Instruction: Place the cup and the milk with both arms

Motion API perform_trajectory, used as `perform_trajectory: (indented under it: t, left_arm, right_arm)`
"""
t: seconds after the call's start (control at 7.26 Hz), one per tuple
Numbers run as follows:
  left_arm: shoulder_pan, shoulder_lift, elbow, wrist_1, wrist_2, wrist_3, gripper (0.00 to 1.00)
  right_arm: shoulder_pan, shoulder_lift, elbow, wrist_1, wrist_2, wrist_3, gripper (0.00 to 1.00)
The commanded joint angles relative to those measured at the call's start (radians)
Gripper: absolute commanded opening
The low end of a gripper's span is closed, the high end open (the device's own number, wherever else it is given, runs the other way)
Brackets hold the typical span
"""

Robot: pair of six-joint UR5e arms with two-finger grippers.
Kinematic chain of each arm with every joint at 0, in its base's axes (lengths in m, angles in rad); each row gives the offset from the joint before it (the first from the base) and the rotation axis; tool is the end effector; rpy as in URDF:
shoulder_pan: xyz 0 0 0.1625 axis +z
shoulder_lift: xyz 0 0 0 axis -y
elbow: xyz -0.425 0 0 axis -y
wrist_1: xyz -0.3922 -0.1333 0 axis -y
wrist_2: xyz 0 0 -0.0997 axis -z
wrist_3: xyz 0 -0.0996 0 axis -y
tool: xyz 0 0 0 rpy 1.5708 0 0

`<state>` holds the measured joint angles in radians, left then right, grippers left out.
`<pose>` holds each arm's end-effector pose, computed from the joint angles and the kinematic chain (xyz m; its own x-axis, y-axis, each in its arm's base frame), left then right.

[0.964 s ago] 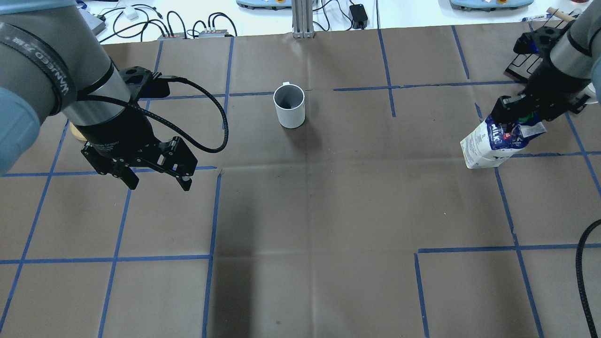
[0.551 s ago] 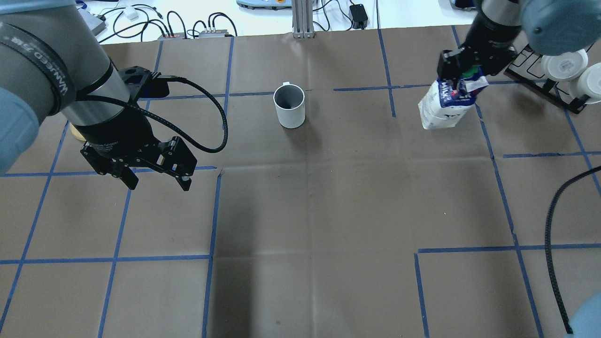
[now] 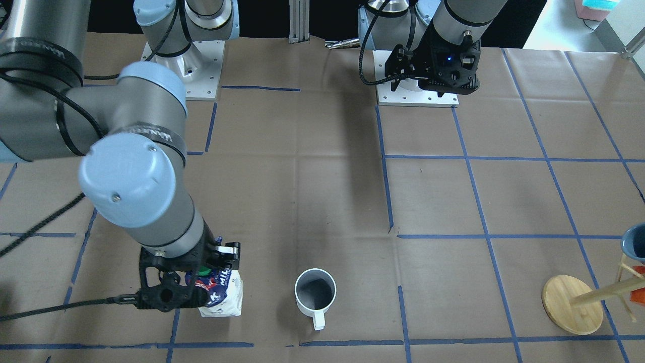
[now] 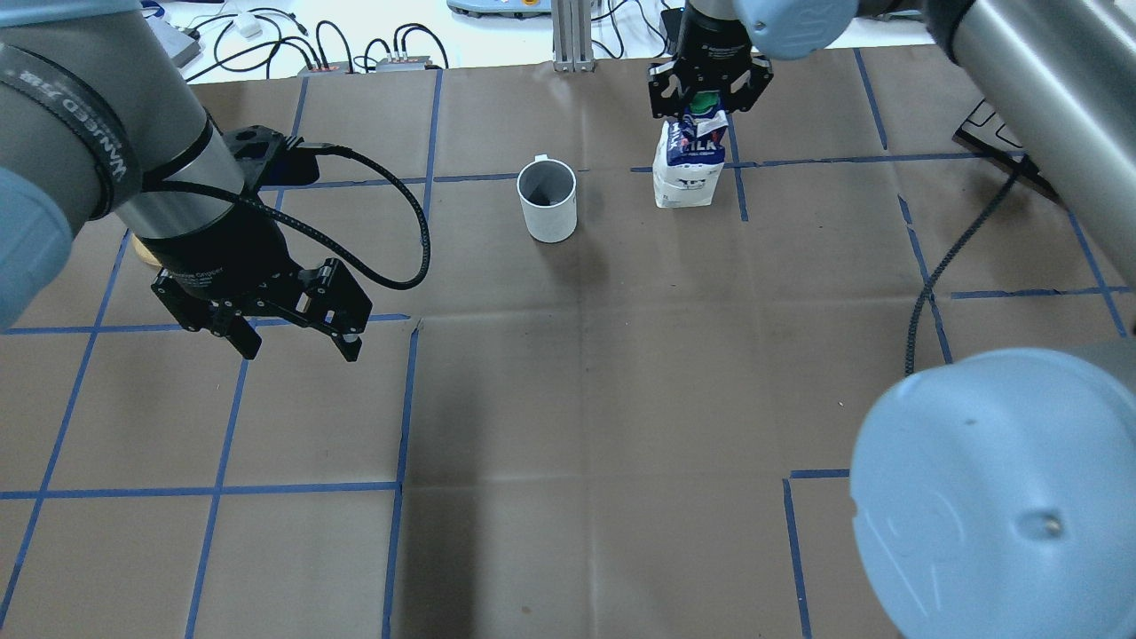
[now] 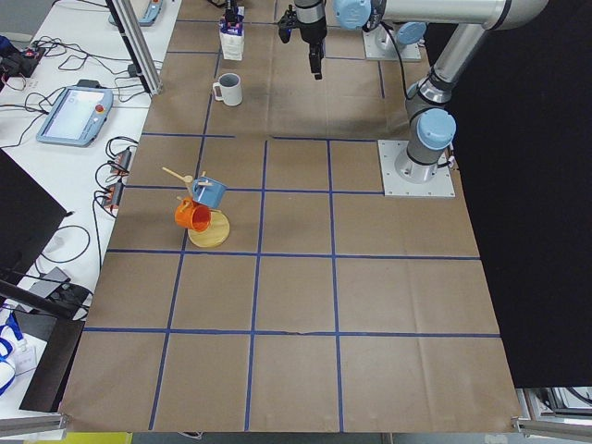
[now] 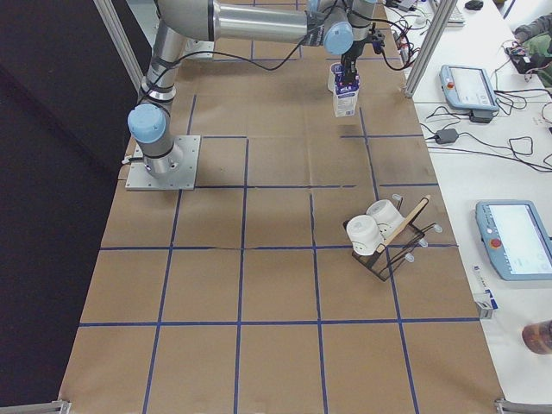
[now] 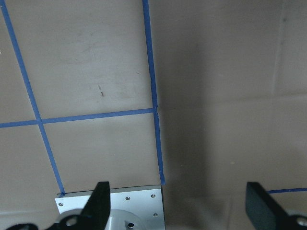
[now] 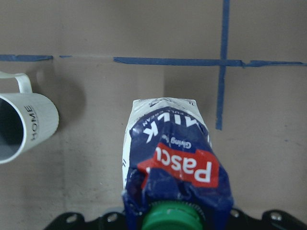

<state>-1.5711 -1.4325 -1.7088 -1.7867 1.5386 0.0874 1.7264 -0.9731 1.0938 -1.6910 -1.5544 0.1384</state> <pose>-0.1366 -0.4097 0.4650 -0.9956 0.0787 0.0500 0.0875 0.9737 0.2104 0.2462 -0.6985 0.3670 -0.9997 -0.0172 -0.0162 -0.0172 0.9998 0.0027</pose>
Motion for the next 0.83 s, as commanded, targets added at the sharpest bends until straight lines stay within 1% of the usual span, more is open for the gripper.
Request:
perform_trajectory:
  t: [0.0,0.14,0.28,0.41,0.69]
  left_arm:
    - [0.000,0.004,0.000,0.000,0.000,0.000,1.00]
    - [0.000,0.004,0.000,0.000,0.000,0.000,1.00]
    - [0.000,0.004,-0.002,0.000,0.000,0.000,1.00]
    - [0.000,0.004,-0.005,0.000,0.001,0.000,1.00]
    - [0.002,0.012,-0.009,0.000,0.000,0.000,1.00]
  right_arm:
    - [0.073,0.105,-0.090,0.046,0.005,0.072,0.39]
    - [0.079,0.109,-0.086,0.057,0.010,0.072,0.42]
    - [0.082,0.119,-0.089,0.057,0.039,0.073,0.43]
    - [0.088,0.122,-0.091,0.056,0.049,0.087,0.43]
    - [0.087,0.123,-0.094,0.050,0.054,0.086,1.00]
